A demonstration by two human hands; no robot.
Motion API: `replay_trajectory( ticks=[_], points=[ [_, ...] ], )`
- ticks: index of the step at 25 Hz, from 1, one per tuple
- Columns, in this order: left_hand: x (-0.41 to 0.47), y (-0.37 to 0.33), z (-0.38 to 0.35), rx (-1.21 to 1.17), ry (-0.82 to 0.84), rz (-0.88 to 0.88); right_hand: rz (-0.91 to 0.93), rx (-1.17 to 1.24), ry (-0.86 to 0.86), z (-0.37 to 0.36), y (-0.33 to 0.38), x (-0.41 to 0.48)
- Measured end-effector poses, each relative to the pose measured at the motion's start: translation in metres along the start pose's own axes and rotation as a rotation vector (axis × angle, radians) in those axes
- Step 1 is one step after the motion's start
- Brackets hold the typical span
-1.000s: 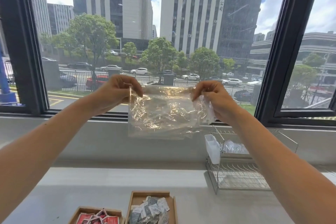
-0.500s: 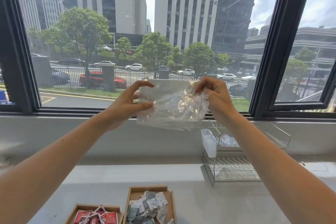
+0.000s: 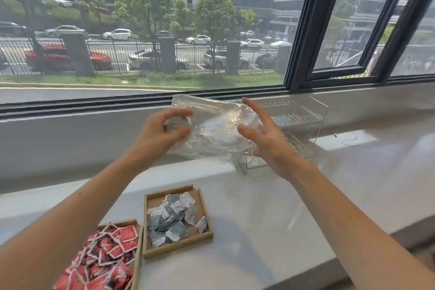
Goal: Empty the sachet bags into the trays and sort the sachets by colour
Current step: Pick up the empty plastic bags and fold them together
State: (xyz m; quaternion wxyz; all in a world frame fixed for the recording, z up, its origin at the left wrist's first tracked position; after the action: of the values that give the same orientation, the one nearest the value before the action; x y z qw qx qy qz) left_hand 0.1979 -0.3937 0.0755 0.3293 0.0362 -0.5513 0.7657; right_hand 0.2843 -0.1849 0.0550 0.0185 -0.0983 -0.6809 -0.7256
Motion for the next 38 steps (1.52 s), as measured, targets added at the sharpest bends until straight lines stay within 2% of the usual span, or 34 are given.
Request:
replay_trajectory(
  ticks=[6, 12, 18, 23, 30, 38],
  points=[
    [-0.031, 0.042, -0.111, -0.085, 0.291, 0.137, -0.033, -0.13, -0.204, 0.054, -0.069, -0.082],
    [-0.063, 0.047, -0.221, -0.077, 0.449, 0.184, -0.184, -0.208, -0.358, 0.137, -0.127, -0.16],
    [-0.096, 0.037, -0.383, -0.039, 0.679, 0.231, -0.383, -0.244, -0.472, 0.244, -0.188, -0.271],
    [-0.132, 0.034, -0.529, 0.068, 0.841, 0.229, -0.489, -0.128, -0.669, 0.325, -0.259, -0.377],
    [-0.207, 0.06, -0.676, 0.237, 1.097, 0.13, -0.726, 0.15, -1.005, 0.35, -0.362, -0.5],
    [-0.276, 0.14, -0.785, 0.331, 1.376, 0.08, -1.057, -0.025, -1.103, 0.335, -0.47, -0.549]
  ],
)
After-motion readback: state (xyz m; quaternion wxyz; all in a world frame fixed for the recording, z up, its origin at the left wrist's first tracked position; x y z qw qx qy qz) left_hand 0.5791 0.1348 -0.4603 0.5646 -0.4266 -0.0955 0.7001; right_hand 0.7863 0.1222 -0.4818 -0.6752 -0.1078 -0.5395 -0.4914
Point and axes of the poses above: each hand's wrist, its own x-axis towards the middle knuckle, its own z-axis out of the back of the hand, y = z × x, the point moved 9 cm from there along x, towards the middle knuckle, and after that the axes turned 1 degree about x, right-handed, at the moved point
